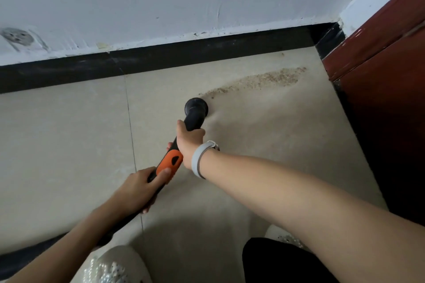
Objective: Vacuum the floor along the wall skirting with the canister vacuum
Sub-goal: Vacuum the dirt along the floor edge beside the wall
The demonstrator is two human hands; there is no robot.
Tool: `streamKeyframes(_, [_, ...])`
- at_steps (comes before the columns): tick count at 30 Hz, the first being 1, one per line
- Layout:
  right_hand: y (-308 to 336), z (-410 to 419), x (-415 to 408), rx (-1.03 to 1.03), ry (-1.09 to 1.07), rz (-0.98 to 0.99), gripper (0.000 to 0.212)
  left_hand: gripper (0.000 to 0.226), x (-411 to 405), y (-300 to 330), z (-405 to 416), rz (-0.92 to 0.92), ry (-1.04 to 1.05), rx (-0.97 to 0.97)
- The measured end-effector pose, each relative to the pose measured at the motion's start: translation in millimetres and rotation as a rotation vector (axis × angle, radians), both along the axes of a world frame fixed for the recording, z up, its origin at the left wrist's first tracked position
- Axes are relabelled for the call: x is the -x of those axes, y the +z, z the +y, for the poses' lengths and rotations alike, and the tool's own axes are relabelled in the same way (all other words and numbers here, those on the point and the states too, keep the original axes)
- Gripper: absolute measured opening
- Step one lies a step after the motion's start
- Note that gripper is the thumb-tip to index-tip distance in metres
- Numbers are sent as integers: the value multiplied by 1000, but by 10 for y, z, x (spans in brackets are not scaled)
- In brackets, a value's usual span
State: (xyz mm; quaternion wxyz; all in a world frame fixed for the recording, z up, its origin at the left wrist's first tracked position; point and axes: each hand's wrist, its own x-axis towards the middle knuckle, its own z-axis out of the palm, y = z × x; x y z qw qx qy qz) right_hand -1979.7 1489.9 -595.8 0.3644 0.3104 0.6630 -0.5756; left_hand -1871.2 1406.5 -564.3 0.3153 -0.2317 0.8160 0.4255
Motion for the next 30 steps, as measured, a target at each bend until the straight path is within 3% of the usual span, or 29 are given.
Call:
streamKeyframes(5, [-30,-117,170,-110,104,38,69,50,77,-14,-59,45,37,125])
streamKeyframes(14, [207,-171,679,-282,369,113,62,49,220,1,-7,132,49,522])
streamKeyframes(30, [-22,-38,304,-212,103,9,62,39,42,-77,-127,137,-64,437])
